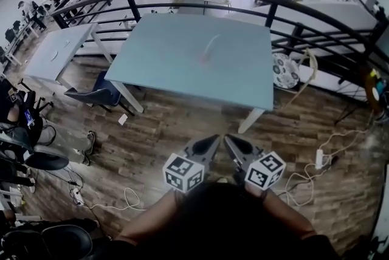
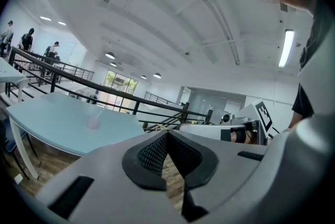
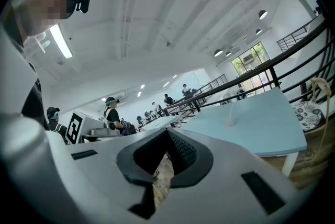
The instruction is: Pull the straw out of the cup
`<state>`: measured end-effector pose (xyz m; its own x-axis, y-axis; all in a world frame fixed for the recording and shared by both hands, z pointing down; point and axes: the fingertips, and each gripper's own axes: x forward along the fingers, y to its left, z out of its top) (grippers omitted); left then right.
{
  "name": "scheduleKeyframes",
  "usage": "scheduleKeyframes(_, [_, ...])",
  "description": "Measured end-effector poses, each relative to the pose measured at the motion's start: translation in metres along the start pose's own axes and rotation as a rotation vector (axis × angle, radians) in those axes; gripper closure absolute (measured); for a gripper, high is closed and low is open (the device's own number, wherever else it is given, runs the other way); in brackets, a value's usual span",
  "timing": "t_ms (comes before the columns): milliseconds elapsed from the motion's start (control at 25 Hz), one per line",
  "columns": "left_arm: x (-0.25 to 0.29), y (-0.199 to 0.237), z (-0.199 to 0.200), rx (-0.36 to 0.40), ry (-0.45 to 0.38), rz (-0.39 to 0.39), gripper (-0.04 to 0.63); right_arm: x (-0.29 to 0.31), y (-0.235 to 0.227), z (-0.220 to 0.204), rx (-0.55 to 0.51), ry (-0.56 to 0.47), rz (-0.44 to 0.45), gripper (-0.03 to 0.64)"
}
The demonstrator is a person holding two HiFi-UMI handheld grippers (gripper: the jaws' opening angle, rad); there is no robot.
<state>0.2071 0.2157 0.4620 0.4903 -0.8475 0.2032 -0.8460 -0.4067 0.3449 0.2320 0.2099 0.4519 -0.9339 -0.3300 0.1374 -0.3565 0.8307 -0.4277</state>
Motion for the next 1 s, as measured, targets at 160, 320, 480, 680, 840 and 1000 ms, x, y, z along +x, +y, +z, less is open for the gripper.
scheduleKeyframes(160, [0.028, -0.01, -0.004, 0.002, 0.02, -0.012, 0.584, -0.011, -0.031, 0.006, 0.029, -0.01, -0.011, 0.606])
scheduleKeyframes(320, [0.047, -0.009, -0.001, -0.001, 0.033, -0.018, 0.584, -0.014, -0.049, 0.009, 0.048, -0.011, -0.023, 0.606])
scheduleKeyframes(480, [0.059, 0.002, 0.001, -0.005, 0.044, -0.029, 0.584, -0.006, -0.062, 0.012, 0.062, -0.016, -0.038, 0.606])
scheduleKeyframes(680, [0.07, 0.019, 0.012, 0.001, 0.051, -0.044, 0.584, 0.006, -0.074, 0.02, 0.076, -0.027, -0.063, 0.606])
scheduleKeyframes(840, [0.073, 0.04, 0.018, 0.002, 0.06, -0.06, 0.584, 0.026, -0.078, 0.022, 0.074, -0.03, -0.076, 0.606])
scheduleKeyframes(1000, [0.079, 0.062, 0.031, 0.023, 0.061, -0.087, 0.584, 0.051, -0.084, 0.032, 0.075, -0.047, -0.097, 0.606])
